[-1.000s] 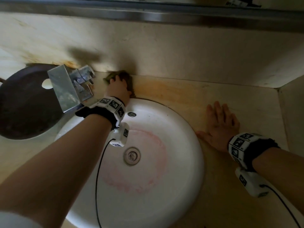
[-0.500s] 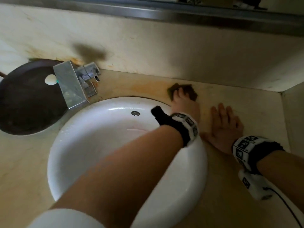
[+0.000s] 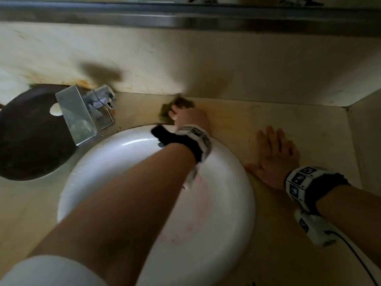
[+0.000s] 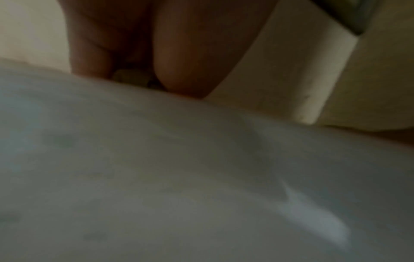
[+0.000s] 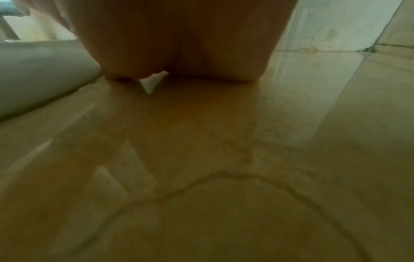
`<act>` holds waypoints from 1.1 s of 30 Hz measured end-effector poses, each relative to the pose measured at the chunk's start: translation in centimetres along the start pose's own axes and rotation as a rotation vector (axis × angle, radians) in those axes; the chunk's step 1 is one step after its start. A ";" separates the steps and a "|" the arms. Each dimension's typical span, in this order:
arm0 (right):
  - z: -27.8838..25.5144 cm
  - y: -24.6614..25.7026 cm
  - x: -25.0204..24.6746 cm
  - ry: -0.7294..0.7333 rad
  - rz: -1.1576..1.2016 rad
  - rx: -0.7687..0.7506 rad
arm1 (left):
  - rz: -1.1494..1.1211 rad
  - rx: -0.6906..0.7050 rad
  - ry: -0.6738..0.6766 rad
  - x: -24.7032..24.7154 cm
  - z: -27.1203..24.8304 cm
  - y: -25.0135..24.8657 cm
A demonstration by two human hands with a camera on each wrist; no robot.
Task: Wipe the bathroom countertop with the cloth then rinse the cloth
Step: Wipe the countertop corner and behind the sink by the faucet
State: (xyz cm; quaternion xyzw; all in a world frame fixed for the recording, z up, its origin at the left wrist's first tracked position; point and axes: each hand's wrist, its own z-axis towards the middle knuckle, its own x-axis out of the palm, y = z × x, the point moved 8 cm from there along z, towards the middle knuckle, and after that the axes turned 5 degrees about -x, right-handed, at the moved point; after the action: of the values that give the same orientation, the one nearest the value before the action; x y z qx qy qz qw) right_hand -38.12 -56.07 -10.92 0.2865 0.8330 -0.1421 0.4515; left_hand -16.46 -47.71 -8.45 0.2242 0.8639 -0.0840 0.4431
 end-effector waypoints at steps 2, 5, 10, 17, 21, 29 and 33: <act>0.1 0.0 0.0 -0.025 0.021 -0.004 | -0.036 0.063 -0.011 1.1 -2.0 -4.1; 0.1 -0.2 0.3 -0.012 0.017 -0.003 | -0.088 0.172 0.080 2.6 -4.3 -7.4; 0.0 -0.3 0.4 -0.002 0.009 -0.009 | 0.041 0.130 -0.031 0.0 -3.5 -2.3; 0.3 -0.4 0.4 0.002 -0.006 -0.034 | 0.116 -0.113 -0.140 -2.5 1.0 9.2; 0.3 -0.4 0.4 -0.009 0.005 -0.040 | 0.153 -0.050 -0.155 -2.7 -0.9 4.9; 0.4 -0.5 0.6 -0.027 0.008 -0.024 | 0.217 0.294 -0.100 1.2 -4.9 -5.6; 0.2 -0.3 0.3 -0.011 0.011 -0.022 | 0.183 0.113 -0.275 -2.4 -0.4 3.7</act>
State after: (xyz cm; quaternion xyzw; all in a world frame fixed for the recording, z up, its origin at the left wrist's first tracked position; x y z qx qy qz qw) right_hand -38.28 -56.37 -11.29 0.2855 0.8304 -0.1319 0.4599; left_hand -13.85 -45.06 -6.05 0.3130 0.7649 -0.1216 0.5497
